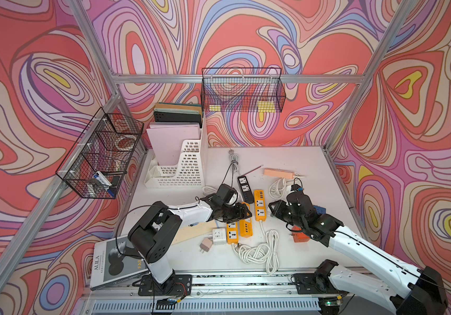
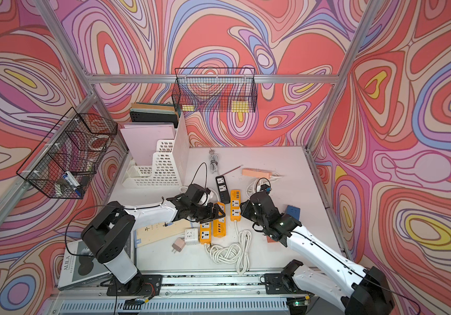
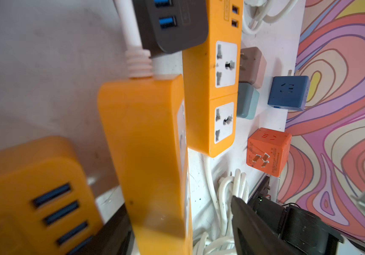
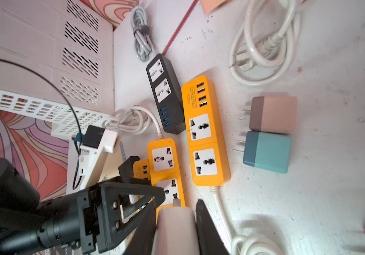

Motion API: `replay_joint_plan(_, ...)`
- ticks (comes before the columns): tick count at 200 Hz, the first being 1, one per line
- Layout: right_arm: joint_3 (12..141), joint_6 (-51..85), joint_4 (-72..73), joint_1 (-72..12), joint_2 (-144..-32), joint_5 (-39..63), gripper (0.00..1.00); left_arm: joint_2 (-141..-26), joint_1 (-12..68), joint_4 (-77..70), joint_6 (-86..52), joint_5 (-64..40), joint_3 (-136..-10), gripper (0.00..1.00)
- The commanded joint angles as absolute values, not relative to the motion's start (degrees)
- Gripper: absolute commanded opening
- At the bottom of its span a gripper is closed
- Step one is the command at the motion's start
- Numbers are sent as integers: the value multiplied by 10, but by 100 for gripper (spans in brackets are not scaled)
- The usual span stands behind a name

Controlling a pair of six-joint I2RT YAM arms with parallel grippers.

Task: Pull the plug off the socket
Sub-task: Place the socket at the center of the board, then place the plug at the center of the board.

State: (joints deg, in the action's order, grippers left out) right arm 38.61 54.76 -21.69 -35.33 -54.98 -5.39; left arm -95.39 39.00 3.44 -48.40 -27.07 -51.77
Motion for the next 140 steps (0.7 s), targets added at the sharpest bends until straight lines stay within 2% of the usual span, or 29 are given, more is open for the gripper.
replay_joint_plan(1,378,551,-226,-349,-511,-86,9,-871,388,113,-427,-179,-501,73)
replay_joint_plan(35,353,542,-211,-343,-433,-112,11,-726,388,112,-387,-86,-442,73)
replay_joint_plan(76,312,548,-199,-315,-367,-113,19,-549,387,92,-367,44,-345,73)
replay_joint_plan(85,308,549,-202,-298,-371,-98,20,-519,387,107,-365,72,-334,81)
replay_joint_plan(105,287,558,-164,-230,-398,1,22,-473,386,144,-363,117,-325,90)
replay_joint_plan(126,254,593,-65,-108,-475,170,20,-452,386,181,-365,134,-322,92)
replay_joint_plan(140,255,597,-26,-45,-549,234,19,-447,386,196,-373,141,-320,93)
